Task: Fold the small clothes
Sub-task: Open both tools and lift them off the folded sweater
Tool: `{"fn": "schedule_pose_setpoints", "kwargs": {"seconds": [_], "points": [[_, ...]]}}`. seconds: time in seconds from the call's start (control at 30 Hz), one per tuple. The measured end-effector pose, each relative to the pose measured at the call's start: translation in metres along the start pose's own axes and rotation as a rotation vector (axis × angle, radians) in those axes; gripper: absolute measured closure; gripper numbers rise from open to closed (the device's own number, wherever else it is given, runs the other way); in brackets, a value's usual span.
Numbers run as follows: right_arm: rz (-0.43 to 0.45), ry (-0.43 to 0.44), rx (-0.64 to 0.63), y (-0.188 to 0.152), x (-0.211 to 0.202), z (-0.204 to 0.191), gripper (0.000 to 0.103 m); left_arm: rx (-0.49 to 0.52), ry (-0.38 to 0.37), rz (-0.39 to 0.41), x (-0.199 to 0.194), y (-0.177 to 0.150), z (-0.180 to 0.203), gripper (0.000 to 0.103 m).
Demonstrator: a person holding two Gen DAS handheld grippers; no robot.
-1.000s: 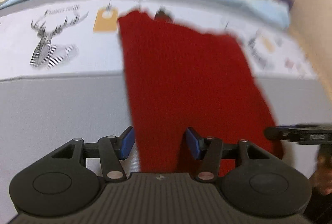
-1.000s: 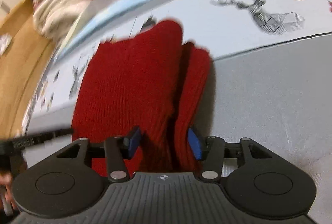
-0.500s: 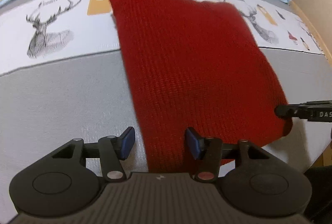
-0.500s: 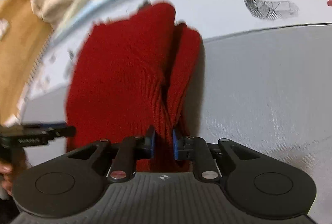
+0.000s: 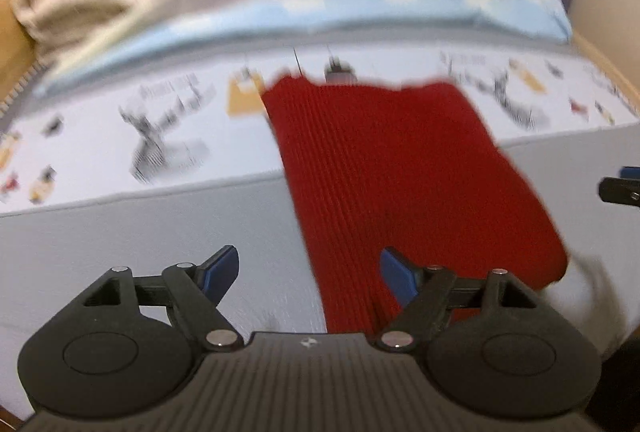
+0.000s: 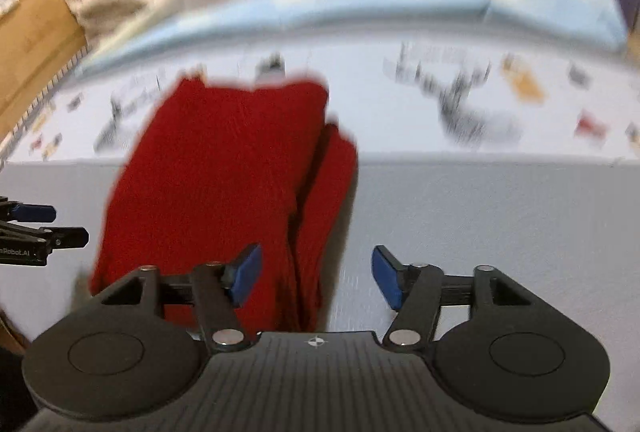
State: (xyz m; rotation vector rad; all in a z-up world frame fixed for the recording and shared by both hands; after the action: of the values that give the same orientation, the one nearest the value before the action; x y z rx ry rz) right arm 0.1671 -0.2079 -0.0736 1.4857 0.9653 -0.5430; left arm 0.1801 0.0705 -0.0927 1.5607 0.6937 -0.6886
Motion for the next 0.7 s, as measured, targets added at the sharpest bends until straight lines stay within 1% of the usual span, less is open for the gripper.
{"fn": "schedule_pose_setpoints", "kwargs": {"seconds": [0.07,0.13,0.2,0.3,0.37,0.43,0.53,0.6,0.7], "points": [[0.087,-0.009,-0.003,-0.003,-0.029,-0.007,0.022,-0.027,0.027,0.079,-0.027,-0.005,0.002,0.02],[0.159,-0.01,-0.011,-0.013,-0.057,-0.017,0.018,-0.057,0.043,0.14,-0.052,-0.015,0.006,0.019],[0.203,-0.016,-0.015,-0.023,-0.075,-0.024,0.015,-0.076,0.045,0.155,-0.074,-0.026,0.014,0.019],[0.244,-0.035,-0.016,-0.048,-0.098,-0.037,0.015,-0.12,0.047,0.161,-0.1,-0.047,0.024,0.019],[0.249,-0.052,-0.016,-0.064,-0.103,-0.045,0.015,-0.143,0.031,0.141,-0.11,-0.065,0.031,0.018],[0.235,-0.052,-0.017,-0.079,-0.107,-0.051,0.015,-0.166,0.036,0.119,-0.113,-0.085,0.038,0.011],[0.211,-0.03,-0.005,-0.094,-0.111,-0.059,0.015,-0.158,0.055,0.087,-0.11,-0.107,0.052,0.011],[0.182,-0.02,-0.016,-0.101,-0.107,-0.064,0.015,-0.165,0.052,0.073,-0.107,-0.111,0.057,0.011],[0.169,-0.029,-0.038,-0.102,-0.1,-0.07,0.015,-0.173,0.039,0.082,-0.103,-0.109,0.062,0.011]]}}
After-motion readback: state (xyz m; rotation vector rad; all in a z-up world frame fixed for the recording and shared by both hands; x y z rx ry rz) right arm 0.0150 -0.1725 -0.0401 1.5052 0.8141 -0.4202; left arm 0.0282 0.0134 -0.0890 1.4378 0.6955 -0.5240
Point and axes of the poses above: each gripper's, at about its wrist camera, not at the fingertips, and x roughly the way its jaws point, z to its right, y to its top, the point moved 1 cm from there along x, roughly the way its jaws point, and after that the axes turned 2 degrees about y, right-handed, at the moved point
